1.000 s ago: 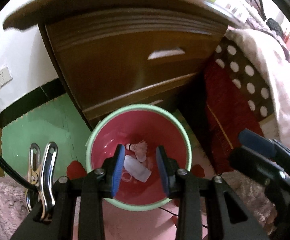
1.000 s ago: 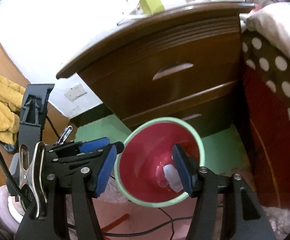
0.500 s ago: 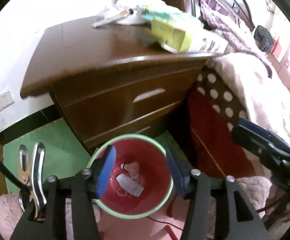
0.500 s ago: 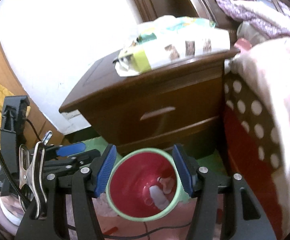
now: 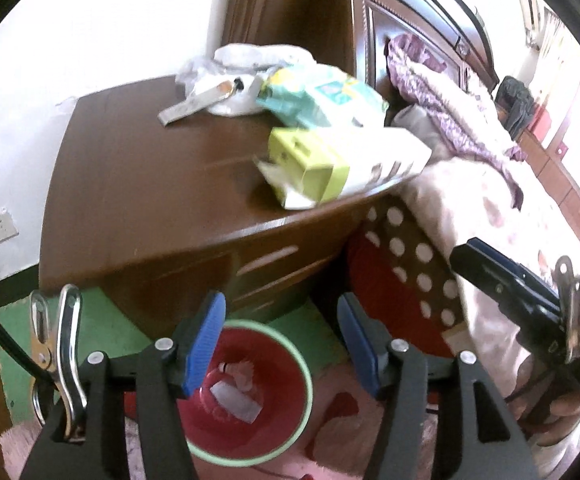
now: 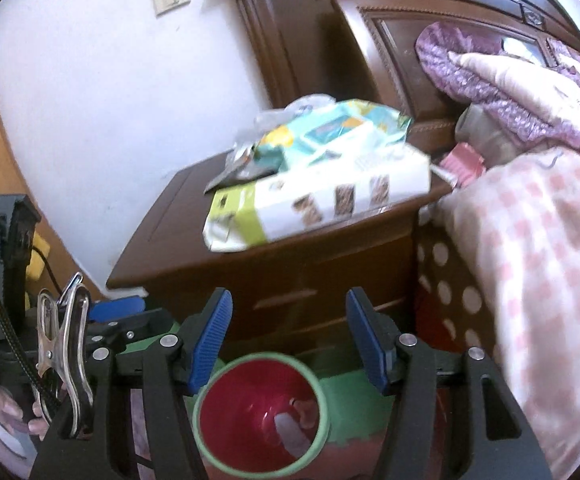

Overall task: Collect trash
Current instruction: 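Move both tools toward the yellow-green box on the nightstand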

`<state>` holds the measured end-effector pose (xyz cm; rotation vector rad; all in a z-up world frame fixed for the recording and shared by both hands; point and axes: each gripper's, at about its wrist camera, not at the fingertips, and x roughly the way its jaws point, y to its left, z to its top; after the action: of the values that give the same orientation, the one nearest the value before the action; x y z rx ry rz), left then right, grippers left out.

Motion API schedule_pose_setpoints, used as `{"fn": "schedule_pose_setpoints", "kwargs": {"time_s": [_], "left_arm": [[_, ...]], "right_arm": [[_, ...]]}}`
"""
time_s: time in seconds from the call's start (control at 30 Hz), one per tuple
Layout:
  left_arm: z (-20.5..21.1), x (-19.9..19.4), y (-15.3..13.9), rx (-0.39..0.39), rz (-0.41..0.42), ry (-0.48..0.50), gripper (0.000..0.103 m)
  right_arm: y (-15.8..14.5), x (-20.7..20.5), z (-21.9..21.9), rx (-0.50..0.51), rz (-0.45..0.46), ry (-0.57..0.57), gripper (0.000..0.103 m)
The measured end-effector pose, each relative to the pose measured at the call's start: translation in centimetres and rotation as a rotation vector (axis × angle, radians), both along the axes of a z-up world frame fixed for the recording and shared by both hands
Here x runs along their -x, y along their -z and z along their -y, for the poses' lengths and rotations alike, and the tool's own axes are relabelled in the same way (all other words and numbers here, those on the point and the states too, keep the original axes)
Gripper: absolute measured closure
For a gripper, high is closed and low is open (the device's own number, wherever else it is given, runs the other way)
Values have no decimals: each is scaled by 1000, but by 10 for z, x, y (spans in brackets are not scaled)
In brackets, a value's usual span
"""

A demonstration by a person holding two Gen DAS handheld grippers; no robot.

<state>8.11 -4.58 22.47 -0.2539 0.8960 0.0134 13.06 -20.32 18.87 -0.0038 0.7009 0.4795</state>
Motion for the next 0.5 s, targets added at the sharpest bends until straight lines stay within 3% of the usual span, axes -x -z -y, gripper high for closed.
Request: {"fn": "schedule_pose_setpoints", "kwargs": {"time_s": [0.2, 0.5], "left_arm": [[-2, -26, -10, 36, 17, -27, 39], [-9, -54, -1, 87, -1, -87, 39]], "right_arm": [[-18, -30, 12, -20, 28, 39, 36], [-28, -81, 31, -35, 32, 116, 32]]}}
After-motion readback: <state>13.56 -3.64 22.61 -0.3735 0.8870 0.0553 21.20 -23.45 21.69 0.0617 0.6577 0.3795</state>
